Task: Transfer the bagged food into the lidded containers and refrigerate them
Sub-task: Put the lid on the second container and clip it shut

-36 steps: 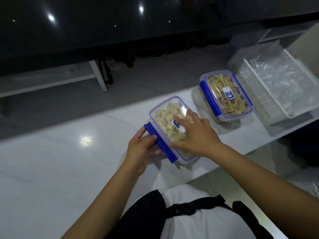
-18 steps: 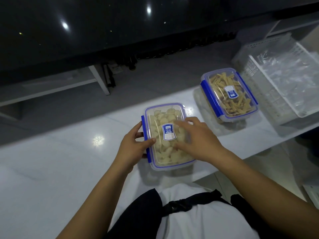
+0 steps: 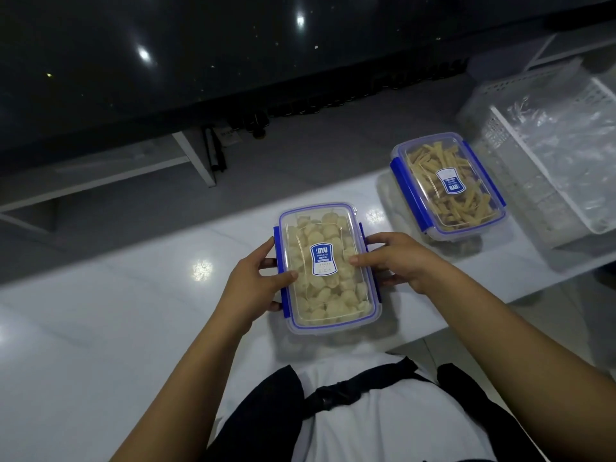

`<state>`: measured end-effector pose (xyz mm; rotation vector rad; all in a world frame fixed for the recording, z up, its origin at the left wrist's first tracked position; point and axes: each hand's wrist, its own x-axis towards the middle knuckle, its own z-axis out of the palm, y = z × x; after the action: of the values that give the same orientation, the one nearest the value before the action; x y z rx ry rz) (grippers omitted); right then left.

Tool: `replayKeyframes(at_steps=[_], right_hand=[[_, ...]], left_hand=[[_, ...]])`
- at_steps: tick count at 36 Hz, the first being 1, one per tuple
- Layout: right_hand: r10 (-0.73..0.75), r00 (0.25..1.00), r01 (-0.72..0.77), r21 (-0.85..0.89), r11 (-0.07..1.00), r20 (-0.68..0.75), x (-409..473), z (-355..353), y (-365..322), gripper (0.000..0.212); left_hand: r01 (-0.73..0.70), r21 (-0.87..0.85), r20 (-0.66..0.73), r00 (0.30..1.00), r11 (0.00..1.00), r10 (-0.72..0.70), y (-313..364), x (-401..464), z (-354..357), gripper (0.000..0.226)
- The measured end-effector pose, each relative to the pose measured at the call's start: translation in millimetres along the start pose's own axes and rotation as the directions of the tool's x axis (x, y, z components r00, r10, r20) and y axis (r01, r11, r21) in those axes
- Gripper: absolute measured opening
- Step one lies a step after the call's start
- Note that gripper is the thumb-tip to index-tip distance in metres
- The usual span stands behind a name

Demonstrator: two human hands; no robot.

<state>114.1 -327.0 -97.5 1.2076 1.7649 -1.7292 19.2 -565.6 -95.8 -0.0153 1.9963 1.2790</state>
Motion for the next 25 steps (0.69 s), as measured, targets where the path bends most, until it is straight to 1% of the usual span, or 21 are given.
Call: replayKeyframes(at_steps=[3, 5, 8, 14, 18, 25], right_hand=[[-0.029, 0.998, 0.03, 0.004, 1.0, -0.06, -3, 1, 1, 0.064], [-0.058, 0.992, 0.06, 0.011, 0.998, -0.114, -6, 3, 2, 0.055], [-0.097, 0.987, 0.097, -0.008, 0.995, -0.125, -9, 4, 0, 0.048], [-0.078, 0.995, 0.074, -0.06, 0.995, -0.068, -9, 4, -8, 0.057], [-0.092, 0.992, 0.087, -0.069, 0.994, -0.087, -8, 8, -9, 0.058], [-0.123, 0.979, 0.105, -0.114, 0.988, -0.163, -6, 17, -6, 0.06]], left_hand=[[0.012, 0.008, -0.01, 1.0, 1.0, -0.012, 0, 0, 1, 0.073], [0.019, 0.005, -0.015, 1.0, 1.0, -0.019, 0, 0, 1, 0.073], [0.023, 0.006, -0.017, 1.0, 1.0, -0.023, 0, -1, 1, 0.073], [0.028, 0.024, -0.018, 0.999, 0.999, -0.027, 3, -2, 2, 0.074], [0.018, 0.045, -0.017, 1.0, 0.999, -0.017, 4, -2, 2, 0.074], [-0.017, 0.113, -0.01, 1.0, 0.993, 0.019, 6, -1, 5, 0.072]])
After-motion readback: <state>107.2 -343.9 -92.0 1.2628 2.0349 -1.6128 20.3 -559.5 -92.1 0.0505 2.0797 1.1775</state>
